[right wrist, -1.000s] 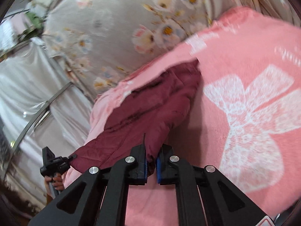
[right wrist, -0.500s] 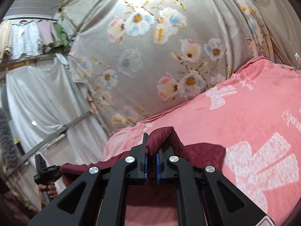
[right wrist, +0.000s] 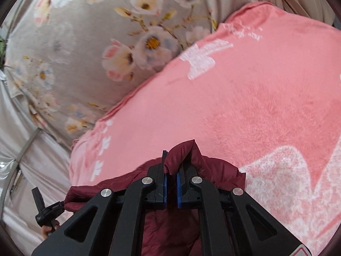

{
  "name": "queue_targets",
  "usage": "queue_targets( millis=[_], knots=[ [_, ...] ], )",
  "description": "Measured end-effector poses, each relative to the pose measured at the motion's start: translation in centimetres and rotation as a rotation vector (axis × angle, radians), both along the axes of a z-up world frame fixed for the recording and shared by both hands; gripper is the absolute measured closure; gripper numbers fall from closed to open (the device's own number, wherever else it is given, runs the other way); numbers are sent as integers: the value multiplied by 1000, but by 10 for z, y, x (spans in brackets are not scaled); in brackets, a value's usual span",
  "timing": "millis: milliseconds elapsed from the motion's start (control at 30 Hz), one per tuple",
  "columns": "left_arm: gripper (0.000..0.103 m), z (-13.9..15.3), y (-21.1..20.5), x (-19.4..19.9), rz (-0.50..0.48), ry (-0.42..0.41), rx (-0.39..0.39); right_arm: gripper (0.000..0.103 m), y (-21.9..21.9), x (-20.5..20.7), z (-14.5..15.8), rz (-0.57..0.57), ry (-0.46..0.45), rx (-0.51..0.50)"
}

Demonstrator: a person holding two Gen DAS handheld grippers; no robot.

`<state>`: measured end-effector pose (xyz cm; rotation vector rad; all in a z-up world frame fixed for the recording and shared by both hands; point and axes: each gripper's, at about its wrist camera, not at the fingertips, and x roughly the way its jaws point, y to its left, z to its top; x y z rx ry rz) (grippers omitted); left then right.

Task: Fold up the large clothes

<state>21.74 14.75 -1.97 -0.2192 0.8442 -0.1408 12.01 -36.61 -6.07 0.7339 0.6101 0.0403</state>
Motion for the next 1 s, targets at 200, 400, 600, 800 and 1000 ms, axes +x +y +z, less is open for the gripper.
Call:
queue_targets(
  millis=[200,400,600,800,1000],
  knots=[
    [97,-42,-5,20,0,45,28,97,7,20,-27,4,66,-43],
    [95,-57,-5,26,-5,21,-7,94,14,27,-38,8,79,-76],
    [81,-26,17,12,4,-50,-122,59,-2,-11,6,-38,-44,-42],
    [46,54,32,-40,46,-271,-58,62,17,-66,64,-68,-160,-237],
    [52,54,-36,-47,-132,-214,38,90,96,-35,59,97,-83,-472]
  ],
)
